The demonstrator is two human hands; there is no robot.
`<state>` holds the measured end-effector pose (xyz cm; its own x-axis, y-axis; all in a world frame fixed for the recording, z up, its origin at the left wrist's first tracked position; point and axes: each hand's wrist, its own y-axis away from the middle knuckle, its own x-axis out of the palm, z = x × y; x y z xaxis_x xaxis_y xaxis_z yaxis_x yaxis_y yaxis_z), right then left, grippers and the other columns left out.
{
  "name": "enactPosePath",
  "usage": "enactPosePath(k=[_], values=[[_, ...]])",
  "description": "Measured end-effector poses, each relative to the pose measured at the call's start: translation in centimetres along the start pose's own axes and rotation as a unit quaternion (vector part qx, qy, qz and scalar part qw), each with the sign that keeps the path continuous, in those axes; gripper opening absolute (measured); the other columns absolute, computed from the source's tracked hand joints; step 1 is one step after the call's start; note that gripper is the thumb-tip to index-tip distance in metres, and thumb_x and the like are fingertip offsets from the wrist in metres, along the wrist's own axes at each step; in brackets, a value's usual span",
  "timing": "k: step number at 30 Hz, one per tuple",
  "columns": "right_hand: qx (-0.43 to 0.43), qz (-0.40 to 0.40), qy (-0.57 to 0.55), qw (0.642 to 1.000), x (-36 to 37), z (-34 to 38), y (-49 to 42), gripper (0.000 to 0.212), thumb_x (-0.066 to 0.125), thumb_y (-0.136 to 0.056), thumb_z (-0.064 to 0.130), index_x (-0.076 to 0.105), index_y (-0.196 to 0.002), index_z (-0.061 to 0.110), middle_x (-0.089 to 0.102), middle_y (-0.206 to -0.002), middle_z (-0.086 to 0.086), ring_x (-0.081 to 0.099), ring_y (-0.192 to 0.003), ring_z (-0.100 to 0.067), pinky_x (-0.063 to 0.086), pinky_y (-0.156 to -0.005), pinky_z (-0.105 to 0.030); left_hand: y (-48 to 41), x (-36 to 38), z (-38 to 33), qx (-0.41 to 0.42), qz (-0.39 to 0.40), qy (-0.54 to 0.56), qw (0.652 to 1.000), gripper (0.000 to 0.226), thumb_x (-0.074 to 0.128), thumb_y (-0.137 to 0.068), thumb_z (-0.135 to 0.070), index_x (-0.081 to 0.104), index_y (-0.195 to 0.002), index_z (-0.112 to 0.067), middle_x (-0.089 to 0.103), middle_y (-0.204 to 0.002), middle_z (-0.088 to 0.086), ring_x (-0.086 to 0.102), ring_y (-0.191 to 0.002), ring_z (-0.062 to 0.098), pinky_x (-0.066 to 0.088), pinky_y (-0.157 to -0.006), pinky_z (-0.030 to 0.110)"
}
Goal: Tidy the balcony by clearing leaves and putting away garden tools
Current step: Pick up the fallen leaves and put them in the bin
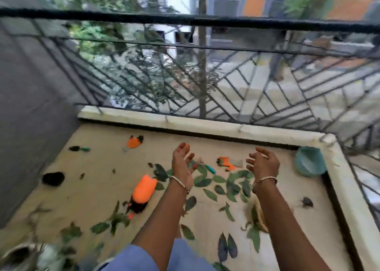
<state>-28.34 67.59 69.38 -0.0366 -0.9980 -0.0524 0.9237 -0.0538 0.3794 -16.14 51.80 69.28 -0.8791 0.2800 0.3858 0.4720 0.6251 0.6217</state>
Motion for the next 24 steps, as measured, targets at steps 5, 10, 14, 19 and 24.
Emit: enactPosePath(k=[5, 10, 14, 19, 24], values=[[-0.004, 0.089, 0.039, 0.995, 13.6, -0.7, 1.8, 0.021, 0.049, -0.093, 0.000, 0.060, -0.110, 0.006, 0.065, -0.087, -0.017, 0.060, -0.058, -0.021, 0.048, -0.046, -0.024, -5.4, -7.6, -7.7, 0.033, -0.083, 0.050, 0.995, 0.037, 0.056, -0.095, -0.030, 0.055, -0.130, -0.018, 0.057, -0.124, 0.000, 0.055, -0.104, 0.020, 0.041, -0.080, 0.036], [-0.019, 0.182, 0.080, 0.980, 25.6, -1.0, 4.6, 0.022, 0.049, -0.092, -0.001, 0.060, -0.111, 0.006, 0.066, -0.088, -0.019, 0.060, -0.060, -0.020, 0.049, -0.053, -0.027, -10.0, -13.5, -15.2, 0.069, -0.148, 0.106, 0.981, 0.032, 0.052, -0.097, -0.029, 0.055, -0.127, -0.020, 0.057, -0.118, -0.001, 0.055, -0.098, 0.016, 0.041, -0.078, 0.035], [-0.041, 0.245, 0.100, 0.964, 32.9, -0.8, 7.3, 0.023, 0.049, -0.090, -0.001, 0.060, -0.109, 0.005, 0.066, -0.083, -0.018, 0.060, -0.060, -0.023, 0.050, -0.055, -0.028, -12.8, -17.3, -19.7, 0.088, -0.181, 0.139, 0.970, 0.029, 0.053, -0.095, -0.029, 0.057, -0.123, -0.021, 0.055, -0.116, 0.001, 0.055, -0.099, 0.018, 0.043, -0.084, 0.038], [-0.054, 0.322, 0.157, 0.932, 40.2, -1.4, 9.1, 0.020, 0.050, -0.092, 0.004, 0.061, -0.107, 0.011, 0.068, -0.089, -0.015, 0.064, -0.069, -0.025, 0.053, -0.061, -0.032, -16.2, -21.3, -22.1, 0.098, -0.235, 0.209, 0.944, 0.035, 0.051, -0.096, -0.026, 0.054, -0.130, -0.017, 0.057, -0.119, 0.002, 0.055, -0.107, 0.020, 0.043, -0.085, 0.038], [-0.063, 0.377, 0.197, 0.903, 46.6, -2.2, 8.7, 0.020, 0.048, -0.093, 0.003, 0.060, -0.108, 0.010, 0.068, -0.089, -0.016, 0.063, -0.067, -0.024, 0.053, -0.058, -0.031, -19.4, -23.2, -23.2, 0.099, -0.291, 0.258, 0.916, 0.041, 0.053, -0.094, -0.026, 0.054, -0.133, -0.014, 0.058, -0.113, 0.000, 0.057, -0.107, 0.020, 0.044, -0.076, 0.036]])
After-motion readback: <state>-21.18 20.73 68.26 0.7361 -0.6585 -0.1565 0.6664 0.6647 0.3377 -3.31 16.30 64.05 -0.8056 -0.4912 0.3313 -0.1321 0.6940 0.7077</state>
